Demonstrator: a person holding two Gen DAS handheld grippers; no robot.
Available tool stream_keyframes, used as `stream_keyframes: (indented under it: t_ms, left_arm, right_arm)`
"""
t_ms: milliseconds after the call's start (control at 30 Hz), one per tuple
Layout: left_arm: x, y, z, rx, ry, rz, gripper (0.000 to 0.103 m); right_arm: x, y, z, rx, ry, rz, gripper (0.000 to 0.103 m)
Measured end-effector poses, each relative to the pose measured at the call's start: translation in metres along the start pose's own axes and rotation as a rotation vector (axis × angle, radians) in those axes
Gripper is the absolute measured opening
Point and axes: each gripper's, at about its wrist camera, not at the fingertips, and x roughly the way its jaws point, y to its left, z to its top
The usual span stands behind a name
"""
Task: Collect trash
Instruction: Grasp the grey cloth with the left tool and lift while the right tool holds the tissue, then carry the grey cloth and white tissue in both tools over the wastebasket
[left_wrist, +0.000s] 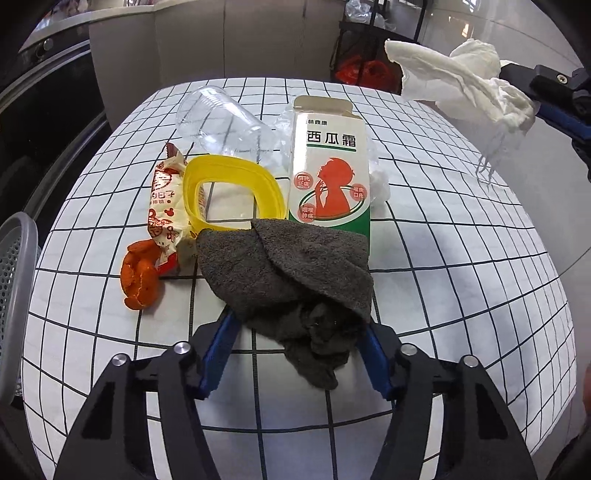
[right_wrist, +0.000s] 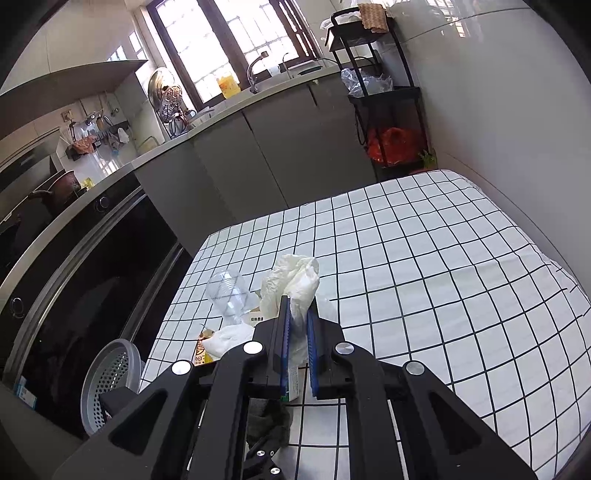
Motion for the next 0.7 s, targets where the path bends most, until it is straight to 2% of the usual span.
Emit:
stream_keyframes:
  t_ms: [133, 233, 533, 700]
  left_arm:
    - [-0.014, 0.005, -0.004, -0.015, -0.02, -0.032, 0.039]
    - [-0.027, 0.011, -0.007, -0.014, -0.034, -0.032, 0.034]
    - [-0.078, 0.048, -0.01, -0.035, -0.106, 0.012, 0.032]
    - [-0.111, 0.082, -0.006, -0.059, -0.157, 0.075, 0.032]
  right_arm:
    - [0.0, -0.001, 0.0, 0.002, 0.002, 0.002, 0.008]
    - [0.0, 0.001, -0.001, 0.003, 0.002, 0.006, 0.008]
    - [-0.003, 0.015, -0.002, -0.016, -0.005, 0.032, 0.009]
    - [-0.001, 0.038, -0.004, -0.043, -0.001, 0.061, 0.009]
